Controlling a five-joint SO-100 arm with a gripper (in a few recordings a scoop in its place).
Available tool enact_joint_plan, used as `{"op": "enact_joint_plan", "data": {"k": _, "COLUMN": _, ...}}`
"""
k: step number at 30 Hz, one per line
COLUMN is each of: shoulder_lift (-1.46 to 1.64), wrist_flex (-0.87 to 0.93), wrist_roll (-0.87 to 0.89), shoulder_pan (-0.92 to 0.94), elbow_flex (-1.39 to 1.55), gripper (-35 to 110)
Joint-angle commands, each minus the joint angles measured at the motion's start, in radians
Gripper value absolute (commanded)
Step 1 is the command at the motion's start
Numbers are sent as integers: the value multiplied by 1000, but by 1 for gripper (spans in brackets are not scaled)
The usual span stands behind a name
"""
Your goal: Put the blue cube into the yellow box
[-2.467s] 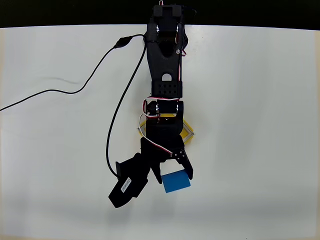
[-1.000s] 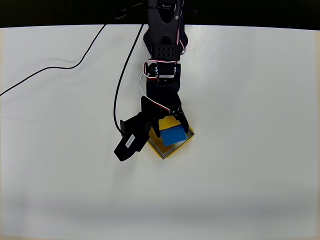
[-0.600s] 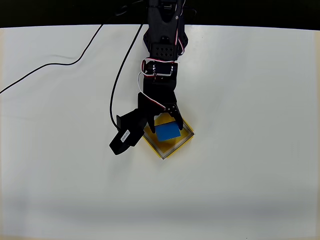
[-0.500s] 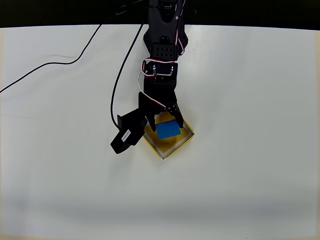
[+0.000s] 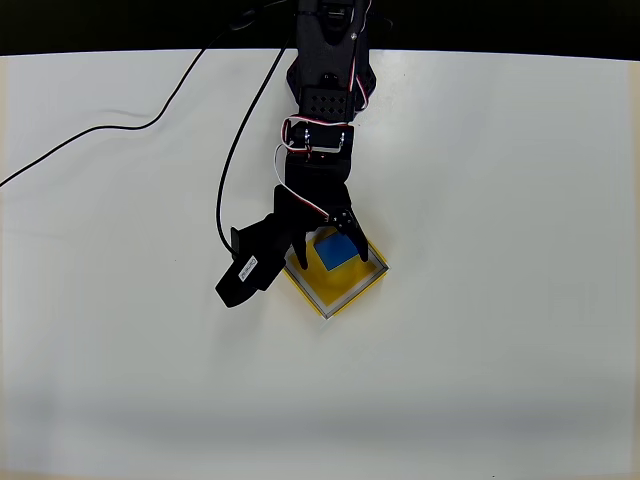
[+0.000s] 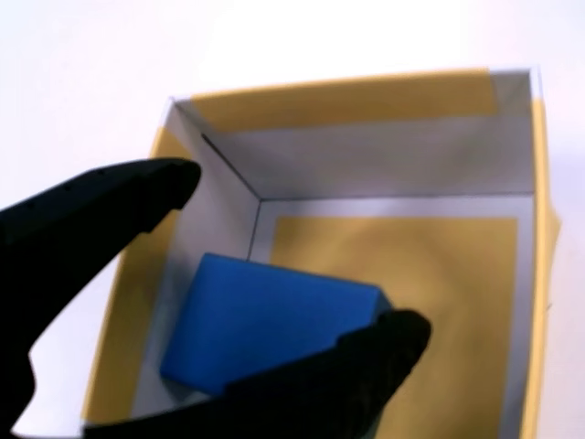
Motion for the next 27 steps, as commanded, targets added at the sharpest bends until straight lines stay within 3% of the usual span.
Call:
{"op": "enact_joint_plan", "data": {"k": 1, "shoulder_lift": 94, "wrist_flex": -37, "wrist_roll": -44, "shoulder_pan": -5, "elbow_flex": -55, "gripper": 38}}
{"op": "enact_joint_plan", "data": {"k": 6, "shoulder_lift": 167, "wrist_flex": 69, "wrist_roll": -87, "shoulder_pan": -12, "elbow_flex": -129, "gripper": 28}}
{"op": "enact_joint_plan", "data": {"k": 16, "shoulder_lift": 195, "wrist_flex": 844, "wrist_roll": 49, "shoulder_pan": -89, "elbow_flex": -577, "gripper": 17}}
{"op": "enact_joint_plan", "data": {"k": 23, "shoulder_lift": 261, "wrist_flex": 1092, "wrist_roll": 124, "shoulder_pan": -118, "elbow_flex": -617, "gripper": 1}}
{"op": "enact_joint_plan", "data": {"k": 27, "shoulder_lift": 321, "wrist_flex": 1190, "wrist_roll": 149, "shoulder_pan": -114, "elbow_flex": -575, "gripper": 0}}
